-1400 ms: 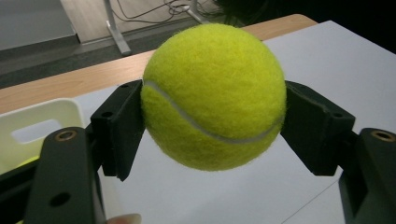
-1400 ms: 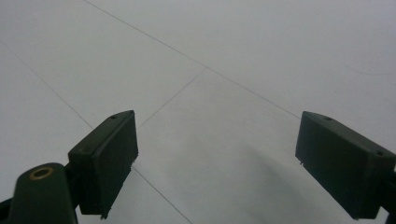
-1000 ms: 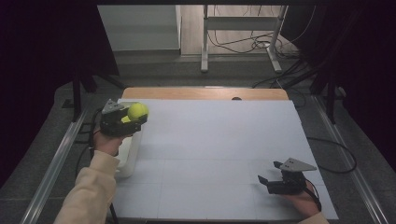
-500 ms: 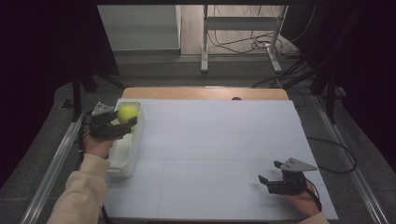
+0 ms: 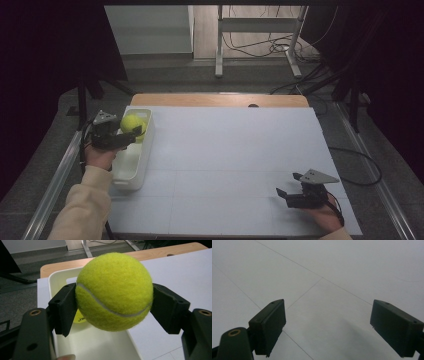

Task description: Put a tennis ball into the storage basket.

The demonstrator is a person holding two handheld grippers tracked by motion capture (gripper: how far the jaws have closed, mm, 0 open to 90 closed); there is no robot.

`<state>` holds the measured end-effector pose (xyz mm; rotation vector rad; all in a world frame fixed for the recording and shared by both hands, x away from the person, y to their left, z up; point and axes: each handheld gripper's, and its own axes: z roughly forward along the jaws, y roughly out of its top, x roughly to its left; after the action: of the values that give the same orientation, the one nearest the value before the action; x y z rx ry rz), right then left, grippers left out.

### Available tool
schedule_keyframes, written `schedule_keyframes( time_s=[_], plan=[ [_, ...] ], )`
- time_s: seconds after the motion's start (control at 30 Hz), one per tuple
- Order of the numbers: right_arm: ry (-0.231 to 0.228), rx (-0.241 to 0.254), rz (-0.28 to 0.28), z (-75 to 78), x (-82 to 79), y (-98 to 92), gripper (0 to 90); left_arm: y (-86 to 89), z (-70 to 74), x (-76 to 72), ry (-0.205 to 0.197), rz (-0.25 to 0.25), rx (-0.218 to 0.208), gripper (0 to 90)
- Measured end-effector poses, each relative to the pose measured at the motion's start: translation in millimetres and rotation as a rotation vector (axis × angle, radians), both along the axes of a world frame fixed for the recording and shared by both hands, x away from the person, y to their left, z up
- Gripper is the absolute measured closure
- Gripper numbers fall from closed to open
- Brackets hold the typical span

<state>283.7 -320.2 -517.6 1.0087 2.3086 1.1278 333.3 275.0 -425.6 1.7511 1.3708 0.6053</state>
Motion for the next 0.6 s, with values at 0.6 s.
schedule_keyframes(
  time_s=[0.6],
  plan=[
    [0.003,-0.002,0.001,-0.3,0.0,0.1,13.7,4.8,-14.0,10.1,0.096,0.015,0.041,26.4]
  ],
)
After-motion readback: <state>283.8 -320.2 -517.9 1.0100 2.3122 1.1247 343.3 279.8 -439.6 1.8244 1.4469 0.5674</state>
